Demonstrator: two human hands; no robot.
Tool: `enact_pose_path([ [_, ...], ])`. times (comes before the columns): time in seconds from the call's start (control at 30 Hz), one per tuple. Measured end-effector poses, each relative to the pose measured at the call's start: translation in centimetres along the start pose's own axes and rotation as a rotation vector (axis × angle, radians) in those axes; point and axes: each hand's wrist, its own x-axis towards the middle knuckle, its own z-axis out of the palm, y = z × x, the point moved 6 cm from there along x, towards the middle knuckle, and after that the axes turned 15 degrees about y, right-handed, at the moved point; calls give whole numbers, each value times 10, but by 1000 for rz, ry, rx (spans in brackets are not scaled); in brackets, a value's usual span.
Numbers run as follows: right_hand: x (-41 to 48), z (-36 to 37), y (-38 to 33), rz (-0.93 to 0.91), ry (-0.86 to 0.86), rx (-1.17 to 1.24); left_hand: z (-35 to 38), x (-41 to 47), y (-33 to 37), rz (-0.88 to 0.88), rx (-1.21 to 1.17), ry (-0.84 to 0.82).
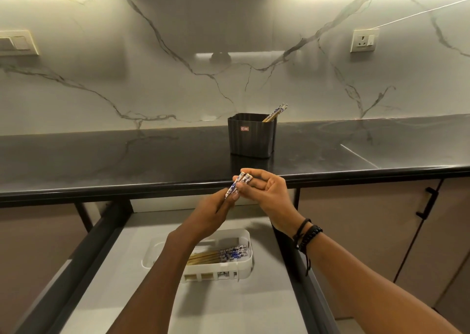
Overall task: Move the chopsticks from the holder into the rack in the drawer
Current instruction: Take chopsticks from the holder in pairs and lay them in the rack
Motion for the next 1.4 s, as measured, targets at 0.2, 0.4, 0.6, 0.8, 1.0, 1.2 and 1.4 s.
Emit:
enact_pose_path([
  [0.2, 1, 5, -14, -49, -70, 79, -6, 2, 12, 103, 4, 73],
  [0.4, 1, 4, -2, 14, -81, 25, -29, 13, 30, -95, -485, 334],
  [0.6, -17, 41, 30, -14, -380, -559, -40, 14, 21, -341, -959, 439],
  [0.8, -22, 42, 34, 74, -403, -471, -32, 14, 18, -406, -1090, 456],
  [1.0, -21, 37, 25, 29, -429, -504, -45, 14, 12, -429, -1160, 471],
  [1.2, -23, 34, 29, 140, -511, -580, -60, 9, 2, -479, -1300, 572],
  [1.4, -24, 29, 27, 225, -535, -586, -63, 5, -2, -539, -1414, 629],
])
